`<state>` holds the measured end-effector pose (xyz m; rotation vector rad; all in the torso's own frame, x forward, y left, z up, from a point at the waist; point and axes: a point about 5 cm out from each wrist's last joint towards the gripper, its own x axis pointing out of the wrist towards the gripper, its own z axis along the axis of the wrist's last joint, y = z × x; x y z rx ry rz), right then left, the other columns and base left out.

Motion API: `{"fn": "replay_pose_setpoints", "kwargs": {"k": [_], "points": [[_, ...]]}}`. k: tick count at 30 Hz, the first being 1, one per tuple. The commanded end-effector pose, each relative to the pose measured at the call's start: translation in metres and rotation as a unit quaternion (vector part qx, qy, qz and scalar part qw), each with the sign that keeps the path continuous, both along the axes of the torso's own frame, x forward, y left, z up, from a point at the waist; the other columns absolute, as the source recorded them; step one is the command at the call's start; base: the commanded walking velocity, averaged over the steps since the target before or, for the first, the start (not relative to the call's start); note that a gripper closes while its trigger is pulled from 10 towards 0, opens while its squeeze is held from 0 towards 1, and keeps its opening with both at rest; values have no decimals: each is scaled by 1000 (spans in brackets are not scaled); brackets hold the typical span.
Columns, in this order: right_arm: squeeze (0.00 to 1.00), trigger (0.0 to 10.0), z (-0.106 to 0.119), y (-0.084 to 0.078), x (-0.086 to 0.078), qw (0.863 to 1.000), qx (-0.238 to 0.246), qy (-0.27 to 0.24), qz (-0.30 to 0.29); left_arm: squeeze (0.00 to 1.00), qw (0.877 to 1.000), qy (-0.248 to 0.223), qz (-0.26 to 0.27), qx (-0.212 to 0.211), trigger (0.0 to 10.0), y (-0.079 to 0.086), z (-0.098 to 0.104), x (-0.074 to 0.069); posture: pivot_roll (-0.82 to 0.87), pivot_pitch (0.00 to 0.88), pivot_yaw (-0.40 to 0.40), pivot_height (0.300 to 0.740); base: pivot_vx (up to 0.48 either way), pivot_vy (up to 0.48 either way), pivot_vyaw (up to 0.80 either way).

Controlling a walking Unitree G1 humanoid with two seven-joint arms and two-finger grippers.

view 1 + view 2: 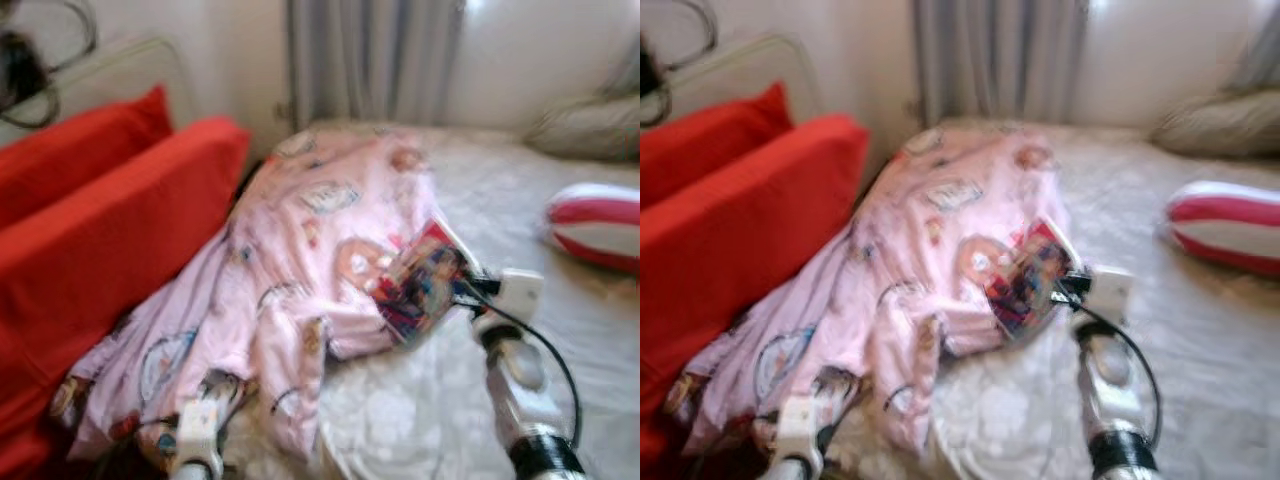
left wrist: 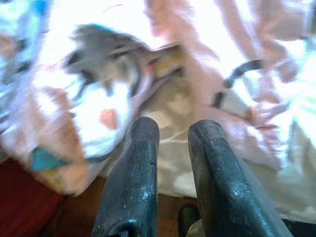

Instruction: Clean up the room

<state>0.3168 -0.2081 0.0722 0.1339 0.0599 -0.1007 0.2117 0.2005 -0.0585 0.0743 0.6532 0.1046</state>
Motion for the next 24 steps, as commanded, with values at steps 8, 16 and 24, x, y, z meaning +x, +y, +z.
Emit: {"fn": "replay_pose_setpoints", "kwargs": {"k": [8, 16, 24], "points": [[0, 10000, 9, 12, 4, 999, 4, -28, 17, 0, 1000, 11, 3, 8, 10000, 5, -4, -7, 43, 0, 21, 740, 0, 0, -334], [0, 10000, 5, 16, 3, 999, 6, -17, 30, 0, 1000, 10, 1, 8, 10000, 4, -4, -8, 44, 0, 20, 740, 0, 0, 0], [0, 10000, 2, 16, 3, 999, 14, -7, 32, 0, 1000, 12, 1, 8, 10000, 4, -4, -8, 44, 0, 18, 740, 0, 0, -350]]}}
